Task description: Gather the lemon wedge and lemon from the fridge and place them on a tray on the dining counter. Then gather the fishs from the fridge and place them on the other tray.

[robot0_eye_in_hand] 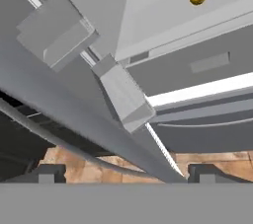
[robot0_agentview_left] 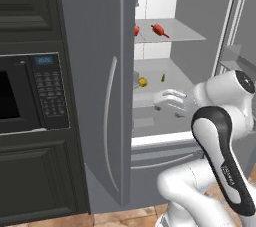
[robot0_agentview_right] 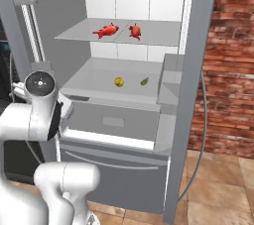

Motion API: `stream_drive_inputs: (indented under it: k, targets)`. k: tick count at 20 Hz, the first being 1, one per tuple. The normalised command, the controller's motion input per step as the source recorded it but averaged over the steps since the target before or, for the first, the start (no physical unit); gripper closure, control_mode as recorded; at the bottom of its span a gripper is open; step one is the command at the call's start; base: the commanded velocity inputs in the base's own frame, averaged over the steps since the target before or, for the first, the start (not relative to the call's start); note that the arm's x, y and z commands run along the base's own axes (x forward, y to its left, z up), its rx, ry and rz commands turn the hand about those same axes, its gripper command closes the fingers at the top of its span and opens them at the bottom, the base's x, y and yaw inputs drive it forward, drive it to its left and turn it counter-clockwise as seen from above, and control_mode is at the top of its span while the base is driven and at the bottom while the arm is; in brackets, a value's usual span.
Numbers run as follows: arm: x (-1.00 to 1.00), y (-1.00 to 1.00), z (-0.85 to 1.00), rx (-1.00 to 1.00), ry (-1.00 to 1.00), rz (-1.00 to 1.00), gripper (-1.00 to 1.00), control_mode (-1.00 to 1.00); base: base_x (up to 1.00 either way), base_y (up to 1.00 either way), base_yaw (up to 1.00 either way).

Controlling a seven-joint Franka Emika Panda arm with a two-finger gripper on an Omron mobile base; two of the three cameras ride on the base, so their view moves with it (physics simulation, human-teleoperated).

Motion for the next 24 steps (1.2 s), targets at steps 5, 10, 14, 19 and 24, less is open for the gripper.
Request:
stream_drive_inputs:
  k: [5, 10, 14, 19, 24]
  targets:
    - [0.68, -0.44, 0.00, 0.21, 0.26, 0.13, -1.00, -1.00, 0.00, 0.00, 0.00]
    - [0.99, -0.04, -0.04, 0.22, 0.23, 0.20, -1.00, -1.00, 0.00, 0.00, 0.00]
    - [0.81, 0.13, -0.13, 0.19, 0.18, 0.22, -1.00, -1.00, 0.00, 0.00, 0.00]
    - [0.54, 0.47, -0.25, 0.17, 0.12, 0.21, -1.00, -1.00, 0.00, 0.00, 0.00]
    - [0.37, 0.61, -0.27, 0.15, 0.08, 0.20, -1.00, -1.00, 0.00, 0.00, 0.00]
